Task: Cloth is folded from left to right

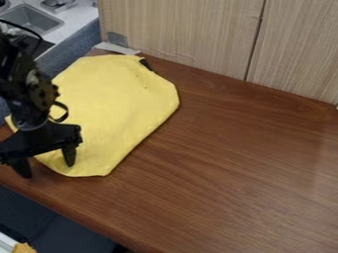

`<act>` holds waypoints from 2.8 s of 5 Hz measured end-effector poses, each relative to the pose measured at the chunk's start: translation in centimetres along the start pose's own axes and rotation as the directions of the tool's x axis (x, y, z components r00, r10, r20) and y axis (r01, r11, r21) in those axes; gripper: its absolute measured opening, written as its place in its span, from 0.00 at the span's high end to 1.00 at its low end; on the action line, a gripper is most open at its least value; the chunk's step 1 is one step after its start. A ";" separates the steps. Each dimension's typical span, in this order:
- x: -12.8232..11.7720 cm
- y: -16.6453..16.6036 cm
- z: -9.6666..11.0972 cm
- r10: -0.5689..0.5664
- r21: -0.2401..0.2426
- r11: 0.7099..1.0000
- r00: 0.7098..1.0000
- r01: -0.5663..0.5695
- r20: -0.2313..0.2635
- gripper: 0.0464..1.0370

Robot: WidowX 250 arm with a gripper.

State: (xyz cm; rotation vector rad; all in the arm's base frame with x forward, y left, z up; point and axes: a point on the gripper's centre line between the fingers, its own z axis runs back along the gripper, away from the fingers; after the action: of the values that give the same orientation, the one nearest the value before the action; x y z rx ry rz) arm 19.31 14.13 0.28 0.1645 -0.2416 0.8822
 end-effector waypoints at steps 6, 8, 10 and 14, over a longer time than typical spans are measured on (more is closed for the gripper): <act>0.6 -5.9 4.1 0.022 -0.151 0.988 1.000 -0.019 0.016 0.99; 5.5 -9.1 7.2 0.112 -0.256 0.963 0.989 -0.085 0.091 0.99; 9.9 -11.6 6.1 0.185 -0.274 0.948 0.981 -0.162 0.060 0.99; 15.5 -17.5 0.8 0.169 -0.265 0.952 0.985 -0.152 0.041 0.99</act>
State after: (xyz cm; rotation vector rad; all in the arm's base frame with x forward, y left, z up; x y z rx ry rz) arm 42.29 14.52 4.54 -0.0743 -0.4323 0.9985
